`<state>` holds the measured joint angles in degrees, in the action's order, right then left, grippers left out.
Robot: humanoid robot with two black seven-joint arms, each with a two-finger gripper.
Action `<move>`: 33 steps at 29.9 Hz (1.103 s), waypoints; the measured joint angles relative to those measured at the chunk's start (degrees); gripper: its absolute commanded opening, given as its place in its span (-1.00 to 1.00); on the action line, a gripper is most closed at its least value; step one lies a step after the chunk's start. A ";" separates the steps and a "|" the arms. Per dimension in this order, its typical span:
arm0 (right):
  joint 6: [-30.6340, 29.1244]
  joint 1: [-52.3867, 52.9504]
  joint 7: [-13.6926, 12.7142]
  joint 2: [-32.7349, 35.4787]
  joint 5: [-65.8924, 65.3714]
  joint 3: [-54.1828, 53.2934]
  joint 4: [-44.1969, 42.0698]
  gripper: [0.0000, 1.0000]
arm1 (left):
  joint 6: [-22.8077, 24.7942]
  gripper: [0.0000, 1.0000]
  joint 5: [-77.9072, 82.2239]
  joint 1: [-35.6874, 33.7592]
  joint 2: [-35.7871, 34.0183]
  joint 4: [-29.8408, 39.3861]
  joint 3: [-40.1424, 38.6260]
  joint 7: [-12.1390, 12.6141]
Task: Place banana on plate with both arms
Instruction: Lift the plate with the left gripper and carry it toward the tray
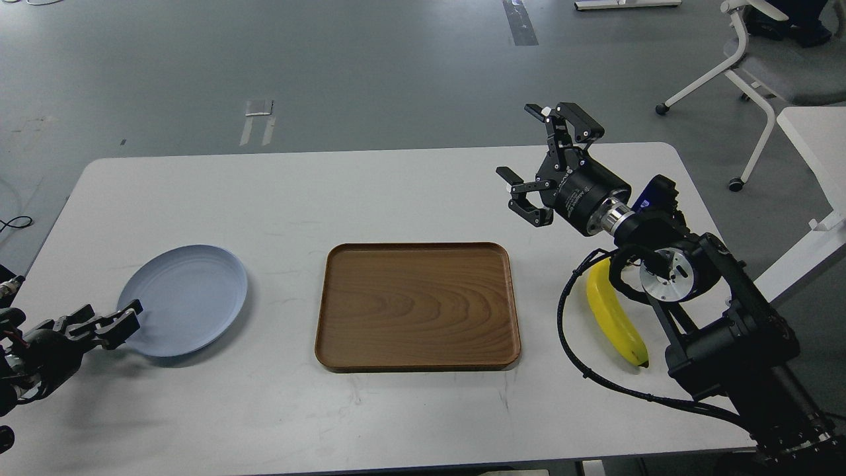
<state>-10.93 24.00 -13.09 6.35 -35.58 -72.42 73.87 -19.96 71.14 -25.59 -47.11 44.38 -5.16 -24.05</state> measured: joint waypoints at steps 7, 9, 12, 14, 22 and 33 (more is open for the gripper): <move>0.03 0.00 0.08 0.05 -0.20 0.02 -0.12 1.00 | -0.08 -1.00 -0.03 0.01 0.92 -0.60 0.01 -0.81; 0.03 0.00 0.08 0.06 -0.26 0.03 -0.13 1.00 | -0.74 -1.00 -0.12 0.01 1.15 -0.67 -0.04 -2.42; 0.03 -0.05 0.15 0.11 -0.28 0.03 -0.13 1.00 | -2.70 -1.00 -1.07 0.00 2.21 -1.18 -0.09 -3.72; 0.03 -0.13 0.18 0.19 -0.28 0.03 -0.13 1.00 | -3.29 -1.00 -1.48 -0.25 2.51 -1.40 -0.09 -3.88; 0.03 -0.25 0.31 0.33 -0.36 -0.25 -0.04 1.00 | -2.22 -1.00 -1.83 -0.54 1.93 -0.91 -0.02 -3.96; 0.94 -0.18 0.68 0.30 -0.28 -2.54 0.13 1.00 | -2.83 -1.00 -3.82 -6.61 -0.22 2.81 -0.80 -3.95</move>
<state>-9.99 23.82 -12.41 6.66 -35.86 -74.96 74.00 -22.78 67.32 -32.20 -47.33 47.19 -5.96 -28.01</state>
